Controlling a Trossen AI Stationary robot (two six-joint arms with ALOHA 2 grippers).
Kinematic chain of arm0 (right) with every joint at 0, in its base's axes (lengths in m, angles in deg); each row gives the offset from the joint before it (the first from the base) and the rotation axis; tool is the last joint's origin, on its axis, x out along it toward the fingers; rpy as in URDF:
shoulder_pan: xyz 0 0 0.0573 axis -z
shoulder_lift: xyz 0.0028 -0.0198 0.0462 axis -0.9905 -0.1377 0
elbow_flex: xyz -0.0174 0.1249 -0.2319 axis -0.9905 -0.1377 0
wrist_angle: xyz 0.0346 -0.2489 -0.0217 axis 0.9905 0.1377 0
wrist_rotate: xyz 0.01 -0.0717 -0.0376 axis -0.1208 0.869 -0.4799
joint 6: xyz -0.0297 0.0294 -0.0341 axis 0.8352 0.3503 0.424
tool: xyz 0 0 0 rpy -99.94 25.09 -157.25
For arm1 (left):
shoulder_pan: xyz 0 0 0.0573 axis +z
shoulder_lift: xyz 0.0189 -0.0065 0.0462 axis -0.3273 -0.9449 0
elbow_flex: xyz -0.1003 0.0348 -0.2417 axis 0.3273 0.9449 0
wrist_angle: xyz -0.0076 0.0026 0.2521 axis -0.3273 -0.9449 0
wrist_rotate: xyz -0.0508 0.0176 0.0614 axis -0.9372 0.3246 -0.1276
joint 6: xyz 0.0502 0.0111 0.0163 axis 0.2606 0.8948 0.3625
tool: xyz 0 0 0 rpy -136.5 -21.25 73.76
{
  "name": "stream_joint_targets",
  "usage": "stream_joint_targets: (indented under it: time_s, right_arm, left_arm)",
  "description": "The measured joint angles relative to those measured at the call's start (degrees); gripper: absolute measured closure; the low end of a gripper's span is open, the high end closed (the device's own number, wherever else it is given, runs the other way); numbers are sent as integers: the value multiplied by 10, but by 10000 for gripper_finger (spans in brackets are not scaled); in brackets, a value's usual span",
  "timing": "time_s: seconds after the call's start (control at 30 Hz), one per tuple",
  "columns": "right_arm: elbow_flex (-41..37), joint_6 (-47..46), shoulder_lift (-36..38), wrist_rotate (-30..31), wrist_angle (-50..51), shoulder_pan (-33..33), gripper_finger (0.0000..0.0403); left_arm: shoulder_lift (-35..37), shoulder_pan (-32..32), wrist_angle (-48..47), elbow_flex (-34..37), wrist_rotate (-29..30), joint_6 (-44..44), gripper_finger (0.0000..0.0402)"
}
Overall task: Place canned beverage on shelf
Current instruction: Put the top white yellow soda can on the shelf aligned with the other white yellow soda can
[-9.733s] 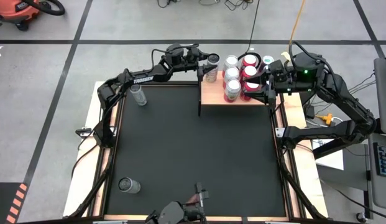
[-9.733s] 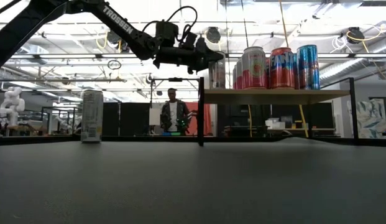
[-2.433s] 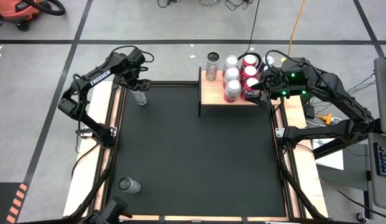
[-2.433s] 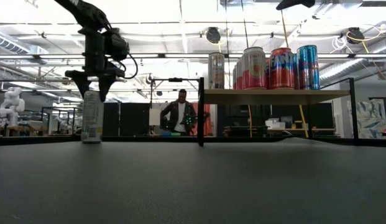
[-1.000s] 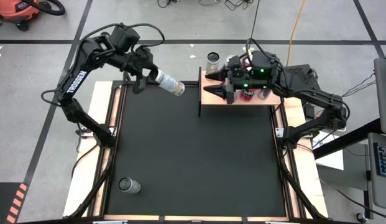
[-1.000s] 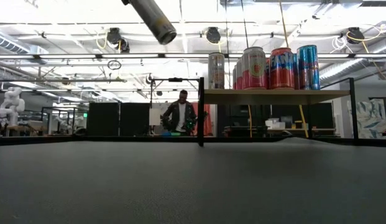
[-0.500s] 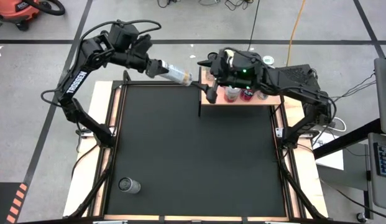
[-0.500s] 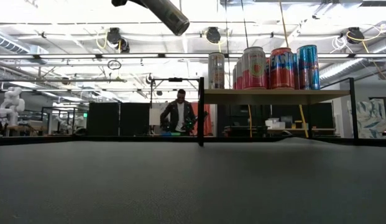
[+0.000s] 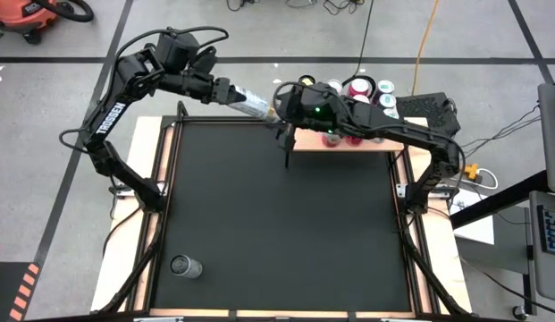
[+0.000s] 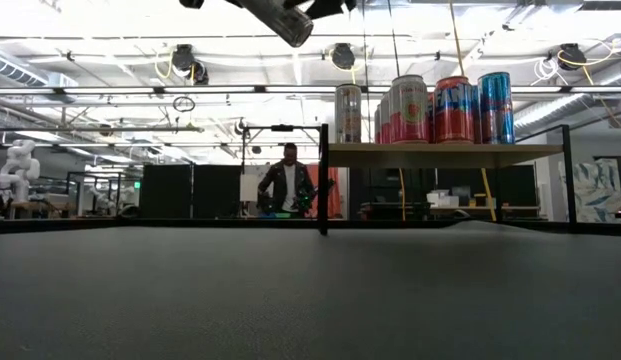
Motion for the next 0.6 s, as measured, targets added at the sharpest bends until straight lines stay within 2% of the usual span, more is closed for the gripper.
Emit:
stream_joint_targets:
  time_s: [0.17, 0.27, 0.6]
  right_arm:
    - [0, 26, -18, 24, -23, 8, 31]
    - [0, 36, -27, -3, -26, 13, 42]
    - [0, 32, -38, -5, -22, 14, 126]
  left_arm:
    - [0, 0, 1, 0, -3, -41, 150]
    - [0, 0, 1, 0, -2, -42, 150]
    - [-2, 0, -1, 0, 2, -38, 150]
